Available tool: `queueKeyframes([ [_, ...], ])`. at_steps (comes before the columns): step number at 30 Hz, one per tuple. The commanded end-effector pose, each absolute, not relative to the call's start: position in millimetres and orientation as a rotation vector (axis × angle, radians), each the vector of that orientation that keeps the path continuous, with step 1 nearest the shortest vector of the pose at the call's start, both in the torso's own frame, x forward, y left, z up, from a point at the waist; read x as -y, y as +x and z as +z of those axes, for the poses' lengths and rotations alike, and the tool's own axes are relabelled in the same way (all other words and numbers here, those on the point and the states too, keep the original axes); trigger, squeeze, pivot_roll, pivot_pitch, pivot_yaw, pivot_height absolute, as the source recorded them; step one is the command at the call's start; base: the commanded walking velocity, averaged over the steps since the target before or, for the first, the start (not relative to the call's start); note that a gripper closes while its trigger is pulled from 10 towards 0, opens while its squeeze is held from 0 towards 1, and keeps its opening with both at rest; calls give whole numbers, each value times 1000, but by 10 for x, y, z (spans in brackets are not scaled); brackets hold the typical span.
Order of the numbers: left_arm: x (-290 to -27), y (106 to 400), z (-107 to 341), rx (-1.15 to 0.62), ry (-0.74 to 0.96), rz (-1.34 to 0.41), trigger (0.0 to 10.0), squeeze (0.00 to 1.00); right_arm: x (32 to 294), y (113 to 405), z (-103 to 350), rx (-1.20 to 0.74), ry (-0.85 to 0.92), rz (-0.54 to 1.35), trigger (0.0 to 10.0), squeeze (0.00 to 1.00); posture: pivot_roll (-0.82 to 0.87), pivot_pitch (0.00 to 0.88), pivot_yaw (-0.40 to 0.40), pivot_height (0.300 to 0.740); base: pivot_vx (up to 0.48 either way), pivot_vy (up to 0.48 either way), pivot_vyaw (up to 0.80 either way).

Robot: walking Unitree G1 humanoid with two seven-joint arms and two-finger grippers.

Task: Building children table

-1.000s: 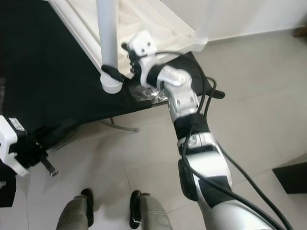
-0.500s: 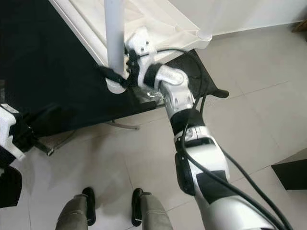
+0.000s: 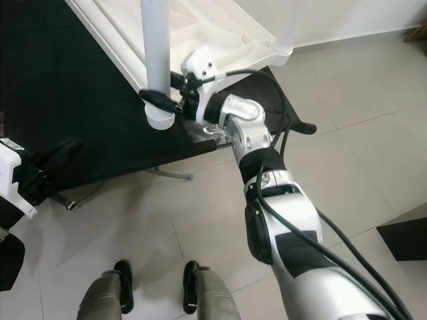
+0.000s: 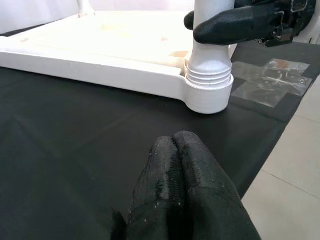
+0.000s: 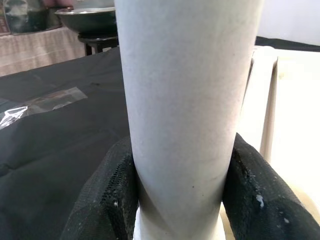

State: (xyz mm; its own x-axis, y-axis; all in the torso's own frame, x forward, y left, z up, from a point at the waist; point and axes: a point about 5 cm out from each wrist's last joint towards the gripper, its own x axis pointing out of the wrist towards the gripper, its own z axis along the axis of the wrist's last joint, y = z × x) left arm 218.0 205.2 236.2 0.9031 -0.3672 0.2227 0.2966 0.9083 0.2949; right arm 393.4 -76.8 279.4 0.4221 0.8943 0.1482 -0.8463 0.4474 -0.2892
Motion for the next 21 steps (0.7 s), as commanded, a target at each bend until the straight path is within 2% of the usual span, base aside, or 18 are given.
queueKeyframes([
  [1, -2039, 2139, 2361, 278, 255, -361, 10000, 0, 768, 3928, 2855, 330, -192, 1106, 0, 0, 148, 331, -153, 740, 0, 0, 0],
  [8, -2018, 2125, 2350, 275, 248, -372, 10000, 0, 859, 3913, 2707, 258, -299, 1125, 0, 0, 123, 339, -169, 740, 0, 0, 0],
  [9, -2015, 2122, 2347, 275, 245, -373, 10000, 0, 874, 3931, 2607, 214, -296, 1067, 0, 0, 123, 339, -169, 740, 0, 0, 0],
  [10, -2020, 2120, 2342, 274, 243, -376, 10000, 0, 852, 4004, 2462, 189, -229, 797, 0, 0, 107, 337, -171, 740, 0, 0, 0],
  [12, -2020, 2120, 2342, 274, 243, -376, 10000, 0, 852, 4004, 2462, 189, -229, 797, 0, 0, 107, 337, -171, 740, 0, 0, 0],
  [13, -2012, 2128, 2351, 278, 230, -387, 10000, 0, 624, 3770, 1954, 90, -159, 714, 0, 0, 113, 346, -157, 740, 0, 0, 0],
  [14, -2012, 2128, 2351, 278, 230, -387, 10000, 0, 624, 3770, 1954, 90, -159, 714, 0, 0, 113, 346, -157, 740, 0, 0, 0],
  [15, -1993, 2132, 2348, 279, 226, -407, 10000, 0, 466, 3496, 1630, 26, -91, 608, 0, 0, 119, 344, -144, 740, 0, 0, 0],
  [17, -1993, 2132, 2348, 279, 226, -407, 10000, 0, 466, 3496, 1630, 26, -91, 608, 0, 0, 119, 344, -144, 740, 0, 0, 0],
  [18, -1977, 2140, 2353, 283, 214, -425, 10000, 0, 397, 3326, 1532, 12, -52, 539, 0, 0, 107, 321, -124, 740, 0, 0, 0],
  [19, -1968, 2167, 2357, 287, 209, -434, 10000, 0, 364, 3300, 1576, 42, -55, 533, 0, 0, 97, 312, -125, 740, 0, 0, 0],
  [21, -1957, 2190, 2355, 289, 209, -438, 10000, 0, 369, 3365, 1645, 71, -75, 527, 0, 0, 100, 305, -132, 740, 0, 0, 0],
])
